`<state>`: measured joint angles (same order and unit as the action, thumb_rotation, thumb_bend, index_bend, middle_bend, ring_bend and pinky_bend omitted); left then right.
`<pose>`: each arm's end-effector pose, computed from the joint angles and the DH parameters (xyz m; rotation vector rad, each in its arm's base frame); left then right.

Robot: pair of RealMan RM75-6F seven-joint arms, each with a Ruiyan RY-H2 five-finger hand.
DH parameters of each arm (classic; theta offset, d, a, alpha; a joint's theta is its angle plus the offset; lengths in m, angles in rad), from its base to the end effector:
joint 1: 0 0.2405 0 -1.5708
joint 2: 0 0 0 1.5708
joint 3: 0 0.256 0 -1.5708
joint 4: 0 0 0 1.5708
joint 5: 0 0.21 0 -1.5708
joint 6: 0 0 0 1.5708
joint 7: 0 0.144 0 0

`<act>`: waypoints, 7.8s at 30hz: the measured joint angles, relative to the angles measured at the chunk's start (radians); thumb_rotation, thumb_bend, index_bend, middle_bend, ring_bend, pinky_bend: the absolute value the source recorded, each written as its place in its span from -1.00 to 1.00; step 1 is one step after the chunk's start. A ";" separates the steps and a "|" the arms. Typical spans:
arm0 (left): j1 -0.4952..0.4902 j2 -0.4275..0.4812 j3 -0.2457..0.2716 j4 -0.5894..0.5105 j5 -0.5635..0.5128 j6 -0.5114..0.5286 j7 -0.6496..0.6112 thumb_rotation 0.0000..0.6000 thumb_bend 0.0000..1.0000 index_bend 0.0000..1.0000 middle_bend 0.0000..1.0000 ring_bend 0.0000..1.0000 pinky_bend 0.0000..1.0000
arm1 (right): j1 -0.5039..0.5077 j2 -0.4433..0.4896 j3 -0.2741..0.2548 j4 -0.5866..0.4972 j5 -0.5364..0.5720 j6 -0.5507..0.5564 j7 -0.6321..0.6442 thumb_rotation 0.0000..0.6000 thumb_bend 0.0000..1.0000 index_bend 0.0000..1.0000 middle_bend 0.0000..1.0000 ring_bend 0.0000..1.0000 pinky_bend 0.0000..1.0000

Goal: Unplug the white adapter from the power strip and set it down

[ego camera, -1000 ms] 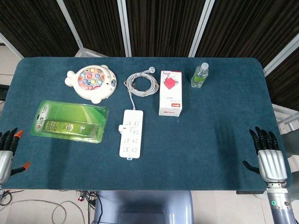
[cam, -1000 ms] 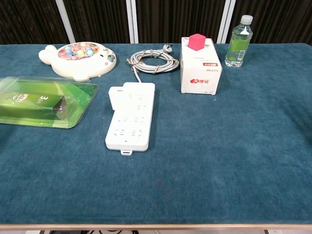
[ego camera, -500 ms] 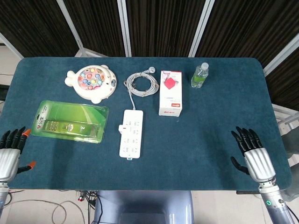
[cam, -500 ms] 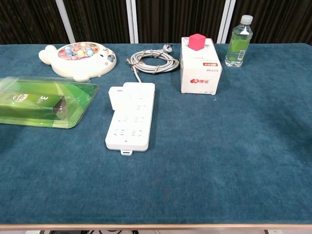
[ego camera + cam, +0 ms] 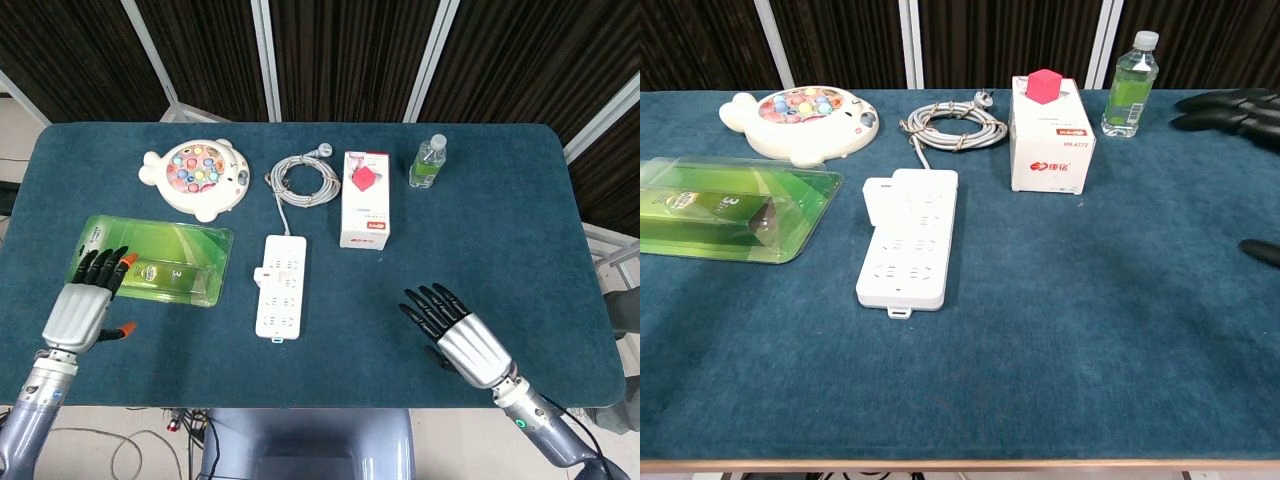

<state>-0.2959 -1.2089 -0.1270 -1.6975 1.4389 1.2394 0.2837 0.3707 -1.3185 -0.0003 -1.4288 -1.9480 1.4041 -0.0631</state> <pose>-0.2479 0.2496 0.1035 -1.6364 -0.8174 -0.8695 -0.2220 -0.2279 0.0683 2.0039 -0.4759 1.1852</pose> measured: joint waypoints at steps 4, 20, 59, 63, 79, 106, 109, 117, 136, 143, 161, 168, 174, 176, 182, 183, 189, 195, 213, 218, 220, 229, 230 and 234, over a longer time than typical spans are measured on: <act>-0.058 -0.010 -0.037 -0.052 -0.055 -0.065 0.034 1.00 -1.00 -1.00 -0.99 -1.00 -1.00 | 0.033 -0.021 -0.011 -0.030 -0.022 -0.062 -0.039 1.00 0.29 -0.90 -0.78 -0.81 -0.61; -0.268 -0.046 -0.143 -0.122 -0.234 -0.221 0.203 1.00 -0.98 -1.00 -0.97 -1.00 -1.00 | 0.120 -0.246 -0.027 0.000 0.028 -0.271 -0.148 1.00 1.00 -0.90 -0.78 -0.80 -0.60; -0.495 -0.206 -0.101 -0.003 -0.412 -0.316 0.292 1.00 -0.98 -0.95 -0.94 -1.00 -1.00 | 0.325 -0.627 0.090 0.281 0.160 -0.407 -0.258 1.00 1.00 -0.97 -0.78 -0.83 -0.61; -0.509 -0.220 -0.093 0.012 -0.418 -0.320 0.288 1.00 -0.98 -0.95 -0.94 -1.00 -1.00 | 0.336 -0.647 0.091 0.306 0.170 -0.407 -0.261 1.00 1.00 -0.97 -0.78 -0.83 -0.61; -0.535 -0.232 -0.065 0.015 -0.423 -0.310 0.276 1.00 -0.96 -0.93 -0.89 -1.00 -1.00 | 0.347 -0.672 0.060 0.336 0.214 -0.408 -0.273 1.00 1.00 -0.61 -0.67 -0.71 -0.62; -0.627 -0.345 -0.054 0.106 -0.519 -0.317 0.355 1.00 -0.76 -0.45 -0.35 -0.91 -0.96 | 0.347 -0.671 0.021 0.319 0.241 -0.392 -0.271 1.00 1.00 -0.57 -0.58 -0.63 -0.62; -0.632 -0.364 -0.066 0.110 -0.546 -0.304 0.357 1.00 -0.72 -0.42 -0.30 -0.89 -0.96 | 0.347 -0.671 0.017 0.318 0.241 -0.387 -0.267 1.00 1.00 -0.56 -0.58 -0.63 -0.62; -0.653 -0.441 -0.078 0.150 -0.643 -0.234 0.432 1.00 -0.60 -0.31 -0.28 -0.89 -0.96 | 0.348 -0.667 0.010 0.319 0.242 -0.380 -0.263 1.00 1.00 -0.57 -0.58 -0.63 -0.62; -0.669 -0.455 -0.032 0.235 -0.683 -0.251 0.475 1.00 -0.51 -0.09 -0.17 -0.87 -0.96 | 0.346 -0.664 -0.002 0.328 0.249 -0.368 -0.261 1.00 1.00 -0.56 -0.58 -0.63 -0.62; -0.668 -0.459 -0.026 0.244 -0.667 -0.260 0.456 1.00 -0.51 -0.07 -0.15 -0.85 -0.96 | 0.344 -0.663 -0.006 0.324 0.252 -0.367 -0.265 1.00 1.00 -0.56 -0.58 -0.63 -0.62; -0.670 -0.503 -0.045 0.259 -0.650 -0.262 0.409 1.00 -0.17 0.06 0.08 -0.75 -0.96 | 0.343 -0.665 -0.011 0.329 0.259 -0.364 -0.263 1.00 1.00 -0.56 -0.58 -0.63 -0.62; -0.671 -0.535 -0.063 0.253 -0.675 -0.243 0.401 1.00 -0.13 0.13 0.23 -0.70 -0.96 | 0.343 -0.663 -0.011 0.325 0.259 -0.361 -0.263 1.00 1.00 -0.56 -0.58 -0.63 -0.62; -0.669 -0.538 -0.061 0.248 -0.676 -0.237 0.400 1.00 -0.12 0.18 0.32 -0.66 -0.96 | 0.341 -0.659 -0.014 0.321 0.263 -0.363 -0.266 1.00 1.00 -0.56 -0.58 -0.63 -0.62; -0.668 -0.538 -0.062 0.246 -0.674 -0.236 0.400 1.00 -0.12 0.19 0.34 -0.66 -0.96 | 0.341 -0.659 -0.015 0.319 0.264 -0.364 -0.266 1.00 1.00 -0.56 -0.58 -0.63 -0.62; -0.662 -0.527 -0.062 0.234 -0.667 -0.229 0.393 1.00 -0.12 0.23 0.38 -0.63 -0.96 | 0.339 -0.660 -0.017 0.314 0.265 -0.364 -0.272 1.00 1.00 -0.56 -0.58 -0.63 -0.62; -0.661 -0.524 -0.064 0.229 -0.666 -0.227 0.392 1.00 -0.12 0.24 0.39 -0.62 -0.96 | 0.339 -0.660 -0.017 0.313 0.265 -0.363 -0.273 1.00 1.00 -0.56 -0.58 -0.63 -0.62; -0.660 -0.506 -0.062 0.222 -0.652 -0.219 0.400 1.00 -0.12 0.27 0.41 -0.61 -0.95 | 0.338 -0.659 -0.019 0.304 0.265 -0.361 -0.278 1.00 1.00 -0.56 -0.58 -0.63 -0.62; -0.655 -0.484 -0.035 0.243 -0.609 -0.232 0.396 1.00 -0.12 0.28 0.42 -0.60 -0.94 | 0.335 -0.655 -0.022 0.294 0.264 -0.359 -0.286 1.00 1.00 -0.56 -0.58 -0.63 -0.62; -0.650 -0.488 -0.046 0.244 -0.586 -0.244 0.365 1.00 -0.12 0.34 0.47 -0.57 -0.93 | 0.331 -0.656 -0.028 0.289 0.267 -0.364 -0.293 1.00 1.00 -0.56 -0.58 -0.63 -0.62; -0.642 -0.482 -0.032 0.248 -0.581 -0.241 0.369 1.00 -0.12 0.36 0.49 -0.55 -0.92 | 0.330 -0.658 -0.031 0.289 0.264 -0.363 -0.292 1.00 1.00 -0.56 -0.58 -0.63 -0.62; -0.641 -0.472 -0.029 0.252 -0.569 -0.241 0.368 1.00 -0.12 0.37 0.50 -0.54 -0.91 | 0.329 -0.659 -0.032 0.289 0.264 -0.363 -0.292 1.00 1.00 -0.56 -0.58 -0.63 -0.62; -0.633 -0.445 -0.030 0.248 -0.524 -0.243 0.338 1.00 -0.12 0.38 0.51 -0.53 -0.90 | 0.326 -0.663 -0.035 0.285 0.263 -0.363 -0.299 1.00 1.00 -0.56 -0.58 -0.63 -0.62; -0.633 -0.444 -0.029 0.246 -0.520 -0.243 0.336 1.00 -0.12 0.38 0.51 -0.53 -0.90 | 0.326 -0.663 -0.035 0.284 0.263 -0.363 -0.300 1.00 1.00 -0.56 -0.58 -0.63 -0.62; -0.629 -0.437 -0.027 0.238 -0.506 -0.241 0.331 1.00 -0.12 0.38 0.51 -0.53 -0.90 | 0.325 -0.665 -0.034 0.278 0.262 -0.362 -0.305 1.00 1.00 -0.56 -0.58 -0.63 -0.62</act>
<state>-0.9249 -1.6461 -0.1536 -1.4593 0.9330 0.9982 0.6144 0.6957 -1.9832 -0.0348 -1.1507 -1.6857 1.0417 -0.3682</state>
